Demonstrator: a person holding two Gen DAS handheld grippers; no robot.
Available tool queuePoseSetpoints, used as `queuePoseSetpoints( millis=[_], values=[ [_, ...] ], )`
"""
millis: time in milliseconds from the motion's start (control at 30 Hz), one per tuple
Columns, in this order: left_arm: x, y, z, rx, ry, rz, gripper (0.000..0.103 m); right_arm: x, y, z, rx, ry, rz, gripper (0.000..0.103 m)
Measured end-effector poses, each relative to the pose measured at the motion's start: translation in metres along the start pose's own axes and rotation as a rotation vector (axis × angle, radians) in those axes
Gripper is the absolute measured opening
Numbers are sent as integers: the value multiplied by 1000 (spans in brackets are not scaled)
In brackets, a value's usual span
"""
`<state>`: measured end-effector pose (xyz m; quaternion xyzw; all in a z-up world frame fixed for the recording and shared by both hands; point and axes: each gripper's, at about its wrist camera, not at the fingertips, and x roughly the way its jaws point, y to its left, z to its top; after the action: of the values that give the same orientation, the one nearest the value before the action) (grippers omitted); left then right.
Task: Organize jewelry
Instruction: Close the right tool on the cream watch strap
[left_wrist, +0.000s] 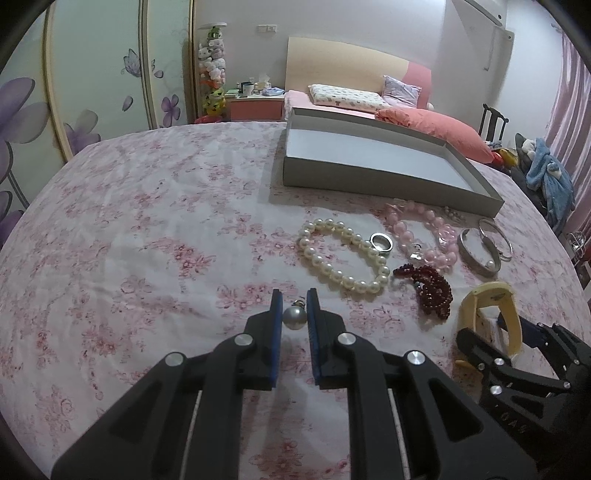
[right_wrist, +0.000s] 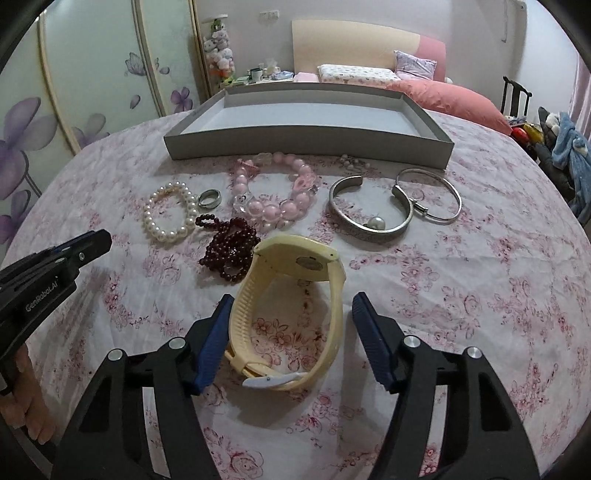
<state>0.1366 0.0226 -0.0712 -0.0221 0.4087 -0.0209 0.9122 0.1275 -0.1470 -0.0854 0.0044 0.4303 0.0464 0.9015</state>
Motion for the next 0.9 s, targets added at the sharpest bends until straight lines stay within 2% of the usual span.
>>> queuePoseSetpoints(
  millis=[33,100,167,233,433,500,567,600,667,700,800,900],
  values=[
    [0,-2,0,2,0,0,14,1,2,0,-9,1,-4,65],
    [0,-4,1,4,-1,0,14,1,2,1,-27,-3,12,59],
    [-1,-4,1,4,-3,0,14,-1,0,1,-32,-8,41,43],
    [-2,-4,1,6,-9,-2,14,-3,-7,0,-20,-12,71,37],
    [-7,-8,2,17,-32,-9,14,-5,-28,-3,37,-20,119,33],
    [-7,-10,3,22,-32,-11,14,-4,-30,-1,33,-16,111,35],
    [-7,-12,2,24,-31,-14,14,-4,-34,1,53,-11,100,48],
    [-7,-13,2,26,-30,-16,14,-4,-35,1,61,-6,100,51],
    [-7,-14,2,27,-29,-18,14,-8,-35,2,74,-15,108,69],
    [-6,-15,2,28,-28,-18,14,-10,-36,2,73,-23,107,73],
    [-6,-16,2,31,-27,-20,14,-13,-31,4,64,-35,99,75],
    [-5,-18,1,32,-27,-21,14,-6,-29,4,64,-10,65,75]
  ],
)
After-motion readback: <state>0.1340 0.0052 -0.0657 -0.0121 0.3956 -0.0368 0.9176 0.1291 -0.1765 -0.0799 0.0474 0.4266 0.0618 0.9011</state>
